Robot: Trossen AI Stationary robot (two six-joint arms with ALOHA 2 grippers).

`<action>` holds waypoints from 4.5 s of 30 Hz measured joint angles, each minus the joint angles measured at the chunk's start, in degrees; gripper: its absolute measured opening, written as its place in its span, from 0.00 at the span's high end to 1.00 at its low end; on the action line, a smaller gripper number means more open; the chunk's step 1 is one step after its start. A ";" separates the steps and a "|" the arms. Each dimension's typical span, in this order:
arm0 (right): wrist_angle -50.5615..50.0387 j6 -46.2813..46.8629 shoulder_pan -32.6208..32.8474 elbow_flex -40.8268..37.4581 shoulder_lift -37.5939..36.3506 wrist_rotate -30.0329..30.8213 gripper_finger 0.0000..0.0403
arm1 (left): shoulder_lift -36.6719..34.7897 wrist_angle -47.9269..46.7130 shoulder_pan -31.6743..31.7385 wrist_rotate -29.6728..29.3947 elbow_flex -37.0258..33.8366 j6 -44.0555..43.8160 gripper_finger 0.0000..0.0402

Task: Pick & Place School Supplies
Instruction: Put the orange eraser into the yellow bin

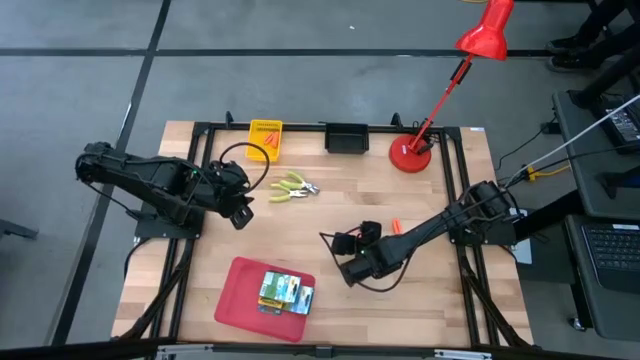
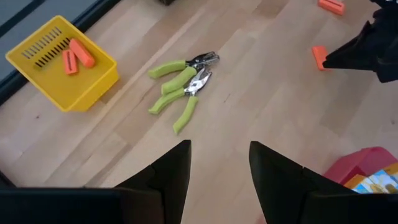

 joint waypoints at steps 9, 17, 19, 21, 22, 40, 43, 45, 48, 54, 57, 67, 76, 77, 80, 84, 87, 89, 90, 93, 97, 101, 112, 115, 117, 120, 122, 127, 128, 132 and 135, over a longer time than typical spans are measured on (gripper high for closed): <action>-0.95 -0.60 -2.76 0.00 -2.03 -11.21 0.58 | -0.42 0.28 0.00 0.72 0.00 1.38 0.60; -4.38 0.22 -6.79 0.01 -2.73 -24.44 0.60 | -2.26 1.79 0.00 -0.32 0.00 5.31 0.60; -7.06 0.99 -7.67 0.02 -2.72 -27.27 0.61 | -3.08 2.32 0.00 -1.31 0.00 5.95 0.60; -8.54 1.38 -8.72 0.00 -2.72 -28.35 0.61 | -3.94 2.71 0.00 -2.49 0.00 6.70 0.60; -8.46 1.48 -9.37 0.00 -2.72 -28.45 0.61 | -4.39 3.08 0.00 -3.09 0.00 7.17 0.60; -5.40 2.55 -14.31 0.04 -2.72 -29.92 0.61 | -11.01 4.37 0.00 -6.94 0.00 8.69 0.61; -4.56 2.82 -13.94 0.04 -2.56 -29.87 0.61 | -11.16 4.37 0.00 -6.97 0.00 8.94 0.62; -4.59 2.88 -13.69 0.04 -2.30 -29.79 0.61 | -11.13 4.37 0.00 -6.95 0.00 8.98 0.62; -4.46 2.90 -13.56 0.20 -1.72 -29.46 0.61 | -11.14 4.37 0.00 -6.68 0.00 8.98 0.62; -4.04 2.90 -12.43 0.20 -1.18 -29.22 0.61 | -11.12 4.40 0.00 -4.89 0.00 8.42 0.62; -4.58 2.90 -11.05 0.20 -1.10 -29.21 0.61 | -11.12 4.83 0.00 -4.81 0.00 8.17 0.63; -5.51 3.32 -9.30 -0.02 -0.64 -30.60 0.61 | -11.08 7.39 0.00 -4.33 0.00 8.08 0.63; -5.77 3.32 -9.56 0.11 0.21 -29.02 0.61 | -11.08 8.31 0.00 -1.21 0.02 7.49 0.63; -5.66 3.34 -9.58 0.11 0.34 -29.02 0.61 | -11.10 8.33 0.00 -1.02 0.02 7.40 0.63; -5.57 3.34 -9.58 0.13 0.61 -29.02 0.62 | -11.10 8.32 0.00 -0.87 0.02 7.41 0.63; -5.76 3.49 -9.55 0.11 0.69 -29.01 0.70 | -11.13 8.17 0.00 -1.97 0.02 7.43 0.63; -5.97 3.62 -9.20 0.09 0.75 -28.26 0.82 | -11.68 7.95 0.00 -2.28 0.02 7.72 0.63; -5.93 3.96 -8.90 0.09 0.76 -27.42 0.91 | -11.88 7.56 0.00 -1.37 0.04 8.00 0.63; -5.84 4.00 -8.66 0.09 0.76 -26.89 0.92 | -11.93 7.11 0.00 -0.58 0.04 8.02 0.63; -5.83 3.96 -7.88 0.86 0.97 -24.53 0.91 | -12.04 4.27 0.00 0.32 0.04 7.02 0.63; -0.63 -1.47 -5.72 4.69 0.84 -14.50 0.92 | -12.04 -1.85 -0.01 3.05 0.04 5.60 0.63; 8.38 -20.08 -2.73 9.87 -0.78 -6.78 0.92 | -12.74 -0.96 -0.42 8.13 0.02 8.41 0.63; 20.34 -60.17 1.88 30.72 -2.80 -2.23 0.92 | -13.33 20.34 -1.11 18.76 0.04 14.66 0.63; 20.00 -64.49 0.22 33.35 -2.84 -2.15 0.92 | -11.62 27.83 -1.14 22.39 0.00 15.14 0.62; 19.80 -67.61 -0.74 35.21 -2.72 -2.22 0.92 | -10.57 31.54 -1.14 24.11 0.00 15.61 0.60; 22.25 -72.10 -1.63 37.03 -2.94 -3.27 0.92 | -8.79 35.00 -1.14 25.62 0.00 16.21 0.55; 22.88 -74.03 -1.75 37.19 -2.92 -3.53 0.92 | -7.58 36.77 -1.14 26.51 0.00 16.76 0.51; 24.19 -75.59 -1.67 37.86 -2.85 -3.75 0.92 | -5.89 42.71 -1.14 27.00 0.00 17.09 0.43; 24.15 -75.72 -1.67 37.88 -2.89 -3.67 0.92 | -5.39 44.14 -1.11 27.88 0.00 17.27 0.42; 25.69 -78.12 -1.67 37.83 -2.76 -2.85 0.92 | -3.01 47.12 -1.14 29.88 0.00 17.22 0.40; 26.49 -78.74 -1.64 37.86 -2.85 -2.77 0.92 | -1.42 48.37 -1.13 30.25 -0.02 17.18 0.42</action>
